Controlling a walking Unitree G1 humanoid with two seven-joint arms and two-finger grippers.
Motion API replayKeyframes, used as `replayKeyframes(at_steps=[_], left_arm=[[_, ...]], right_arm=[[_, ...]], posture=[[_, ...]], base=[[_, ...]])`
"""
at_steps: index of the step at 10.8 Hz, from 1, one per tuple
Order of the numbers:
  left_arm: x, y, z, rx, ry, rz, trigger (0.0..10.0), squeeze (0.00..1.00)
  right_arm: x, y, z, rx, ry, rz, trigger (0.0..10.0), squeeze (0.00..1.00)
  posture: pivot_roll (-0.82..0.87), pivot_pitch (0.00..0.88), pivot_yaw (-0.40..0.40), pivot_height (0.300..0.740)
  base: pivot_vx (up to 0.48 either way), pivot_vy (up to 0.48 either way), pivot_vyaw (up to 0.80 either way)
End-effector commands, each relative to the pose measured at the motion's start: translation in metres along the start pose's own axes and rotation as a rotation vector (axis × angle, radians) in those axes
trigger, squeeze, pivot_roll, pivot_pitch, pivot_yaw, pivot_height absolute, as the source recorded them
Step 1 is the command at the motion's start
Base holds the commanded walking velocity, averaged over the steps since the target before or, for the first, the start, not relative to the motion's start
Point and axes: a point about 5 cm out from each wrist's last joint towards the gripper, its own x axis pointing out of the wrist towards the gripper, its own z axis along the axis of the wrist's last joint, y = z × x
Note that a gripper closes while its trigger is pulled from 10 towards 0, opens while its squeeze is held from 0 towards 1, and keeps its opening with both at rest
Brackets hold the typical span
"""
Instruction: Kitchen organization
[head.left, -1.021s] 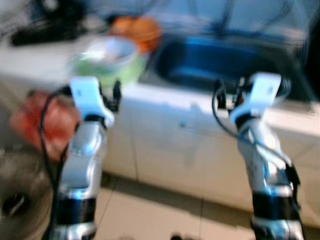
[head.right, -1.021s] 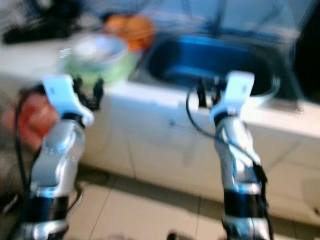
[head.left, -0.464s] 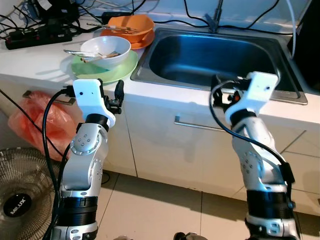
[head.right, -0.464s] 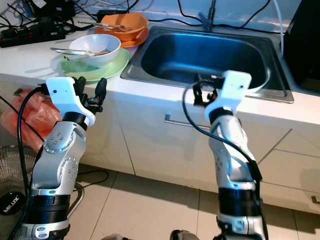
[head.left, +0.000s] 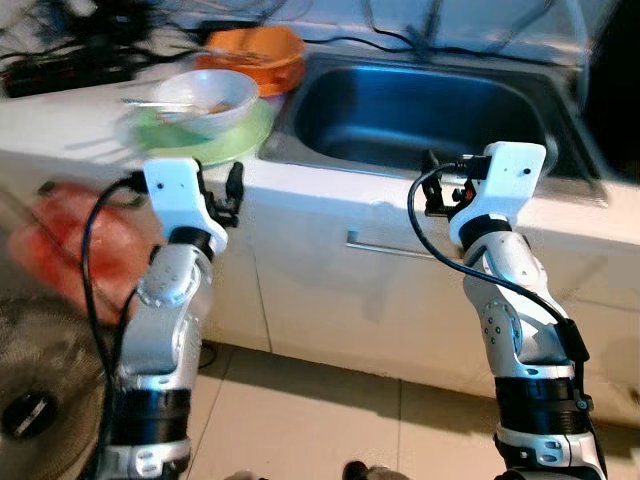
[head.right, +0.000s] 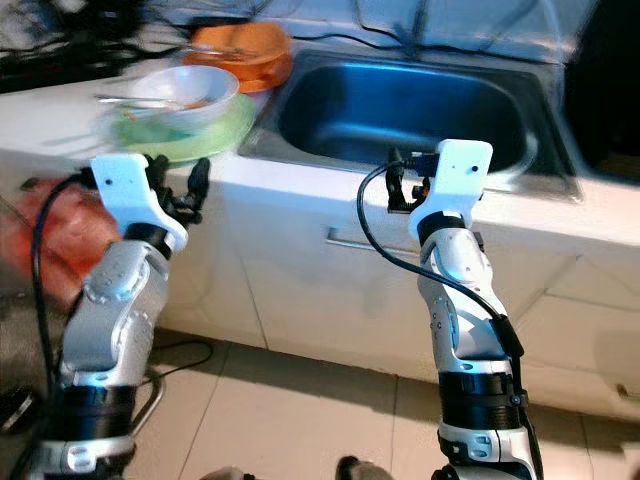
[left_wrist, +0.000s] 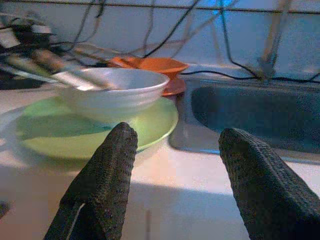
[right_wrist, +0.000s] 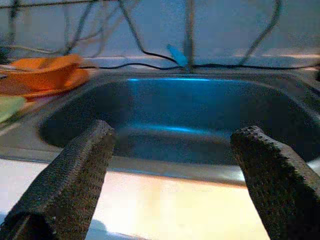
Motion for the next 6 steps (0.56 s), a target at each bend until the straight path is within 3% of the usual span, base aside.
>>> replayKeyframes(at_steps=[1,3,4,5,6], left_arm=[[0.0021,0.0007,0.0004,0.011,0.0,-0.004,10.0,0.0],[-0.0009,-0.0037,-0.0035,0.0,0.007,-0.009,10.0,0.0],[-0.0016,-0.0059,-0.0024,0.038,-0.005,-0.015,10.0,0.0],[-0.0013,-0.0064,0.0036,0.129,-0.049,-0.018,10.0,0.0],[0.0,-0.0076,0.0053,0.108,-0.053,-0.024,10.0,0.0]], right_arm=[[0.0013,-0.0032,0.0005,0.01,0.004,-0.007,10.0,0.0],[0.0014,-0.0018,0.0009,0.008,-0.001,0.001,10.0,0.0],[0.0007,0.0,0.001,-0.001,-0.004,0.01,10.0,0.0],[-0.0003,0.0026,0.0015,-0.032,-0.013,0.028,10.0,0.0],[-0.0009,0.0047,0.0022,-0.064,-0.024,0.041,10.0,0.0]], posture=[[-0.02,0.067,0.013,0.74],[-0.02,0.064,0.011,0.74],[-0.02,0.06,0.01,0.74],[-0.02,0.054,0.009,0.74],[-0.02,0.047,0.004,0.74]], base=[[0.0,0.0,-0.76],[0.0,0.0,-0.76],[0.0,0.0,-0.76],[0.0,0.0,-0.77],[0.0,0.0,-0.77]])
